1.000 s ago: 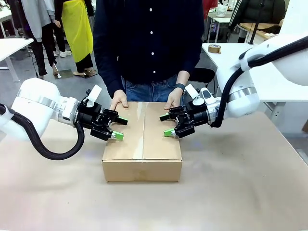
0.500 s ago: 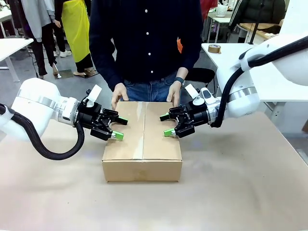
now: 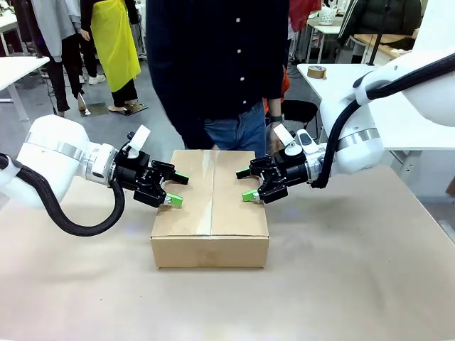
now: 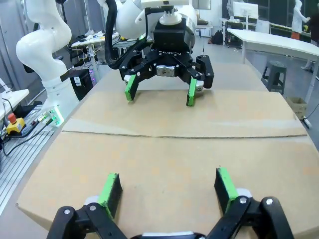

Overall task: Pack the gift set into the box.
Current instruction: Press and hold the closed box until the human finishes sealing it.

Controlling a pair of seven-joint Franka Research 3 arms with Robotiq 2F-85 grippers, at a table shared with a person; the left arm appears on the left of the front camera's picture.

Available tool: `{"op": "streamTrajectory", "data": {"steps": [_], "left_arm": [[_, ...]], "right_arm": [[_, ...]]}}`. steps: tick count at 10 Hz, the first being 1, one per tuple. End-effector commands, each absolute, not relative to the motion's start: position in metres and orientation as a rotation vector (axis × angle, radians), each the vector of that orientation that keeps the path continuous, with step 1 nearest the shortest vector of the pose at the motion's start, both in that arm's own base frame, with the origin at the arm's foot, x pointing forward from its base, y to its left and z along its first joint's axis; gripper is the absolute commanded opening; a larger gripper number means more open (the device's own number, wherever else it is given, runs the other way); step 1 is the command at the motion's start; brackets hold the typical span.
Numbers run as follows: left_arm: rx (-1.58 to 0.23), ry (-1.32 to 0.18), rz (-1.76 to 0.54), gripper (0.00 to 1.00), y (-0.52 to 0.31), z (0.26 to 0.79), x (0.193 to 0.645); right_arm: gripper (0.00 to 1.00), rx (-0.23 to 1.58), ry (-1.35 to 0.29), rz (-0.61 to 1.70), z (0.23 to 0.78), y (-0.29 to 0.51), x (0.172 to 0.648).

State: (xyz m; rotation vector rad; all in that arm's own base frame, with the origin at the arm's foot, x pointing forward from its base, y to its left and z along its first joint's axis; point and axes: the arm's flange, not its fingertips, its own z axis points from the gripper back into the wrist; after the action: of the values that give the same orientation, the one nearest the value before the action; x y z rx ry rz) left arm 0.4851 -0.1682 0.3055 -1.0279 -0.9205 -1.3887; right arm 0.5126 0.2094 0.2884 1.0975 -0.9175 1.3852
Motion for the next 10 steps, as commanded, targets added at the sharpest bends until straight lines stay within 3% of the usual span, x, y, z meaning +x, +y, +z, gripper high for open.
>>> {"op": "streamTrajectory", "data": {"steps": [1,10], "left_arm": [[-1.020,-0.917,-1.387,1.00,-0.1664,0.3043,0.4827],[-1.020,-0.917,-1.387,1.00,-0.1664,0.3043,0.4827]], "right_arm": [[1.00,1.092,-0.909,1.380,0.2866,0.2089,0.5107],[1.00,1.092,-0.909,1.380,0.2866,0.2089,0.5107]]}}
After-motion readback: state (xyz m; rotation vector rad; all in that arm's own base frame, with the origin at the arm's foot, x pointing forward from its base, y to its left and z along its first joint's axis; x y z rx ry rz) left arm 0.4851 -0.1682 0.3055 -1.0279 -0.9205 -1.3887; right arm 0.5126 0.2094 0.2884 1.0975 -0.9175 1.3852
